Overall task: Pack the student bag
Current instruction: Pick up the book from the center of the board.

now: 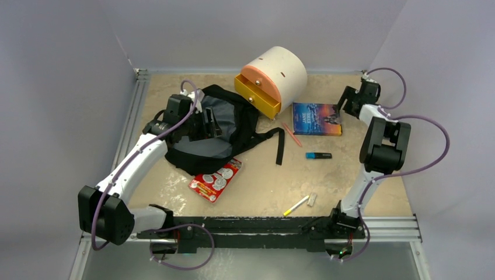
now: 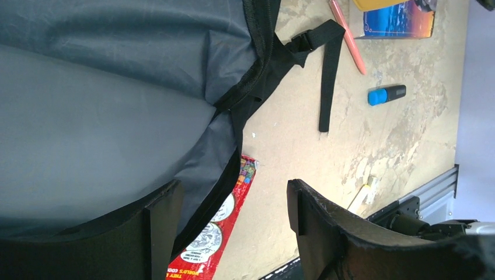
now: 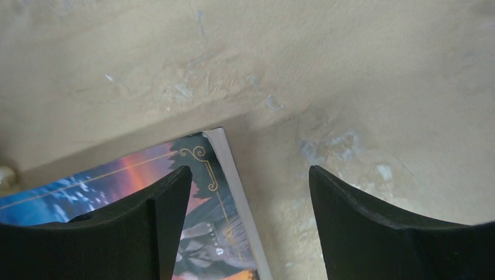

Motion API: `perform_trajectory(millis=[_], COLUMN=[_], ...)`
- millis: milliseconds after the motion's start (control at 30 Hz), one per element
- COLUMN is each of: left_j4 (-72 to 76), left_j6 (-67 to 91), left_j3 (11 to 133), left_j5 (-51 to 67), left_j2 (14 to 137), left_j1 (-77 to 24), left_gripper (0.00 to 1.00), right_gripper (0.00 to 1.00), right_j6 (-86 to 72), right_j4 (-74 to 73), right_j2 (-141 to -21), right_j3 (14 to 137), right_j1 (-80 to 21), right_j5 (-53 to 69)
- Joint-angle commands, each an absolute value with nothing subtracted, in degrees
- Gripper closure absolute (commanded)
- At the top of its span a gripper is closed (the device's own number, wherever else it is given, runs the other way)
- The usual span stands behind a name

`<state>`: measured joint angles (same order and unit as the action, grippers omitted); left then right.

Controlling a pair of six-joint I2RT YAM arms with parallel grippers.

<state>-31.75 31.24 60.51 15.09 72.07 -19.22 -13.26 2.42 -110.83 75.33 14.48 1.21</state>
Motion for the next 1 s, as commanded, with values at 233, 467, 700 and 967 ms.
perform_trajectory(millis=[233, 467, 700, 967], left_j4=[-29.27, -29.2, -28.92, -28.84], left_j6=[30.31, 30.43, 30.46, 30.41], left_j3=[59.82, 59.64, 59.68, 59.5], left_j5=[17.63, 18.38, 19.74, 20.51], left_j2=[71.01, 70.75, 71.19, 71.01], left_j1=[-19.51, -19.47, -19.51, -19.56], left_gripper=[0.35, 0.35, 0.35, 0.35], right_gripper=[0.28, 0.29, 0.29, 0.32], right_j6=[-5.52, -4.46, -5.15, -7.78], right_j4=[-1.03, -2.51, -2.57, -3.34], right_j2=[-116.9, -119.2, -118.31, -117.82], right_j3=[80.05, 79.91, 77.36, 74.93], right_j1=[15.0, 15.12, 16.53, 19.46], right_j5=[12.92, 16.78, 23.54, 24.79])
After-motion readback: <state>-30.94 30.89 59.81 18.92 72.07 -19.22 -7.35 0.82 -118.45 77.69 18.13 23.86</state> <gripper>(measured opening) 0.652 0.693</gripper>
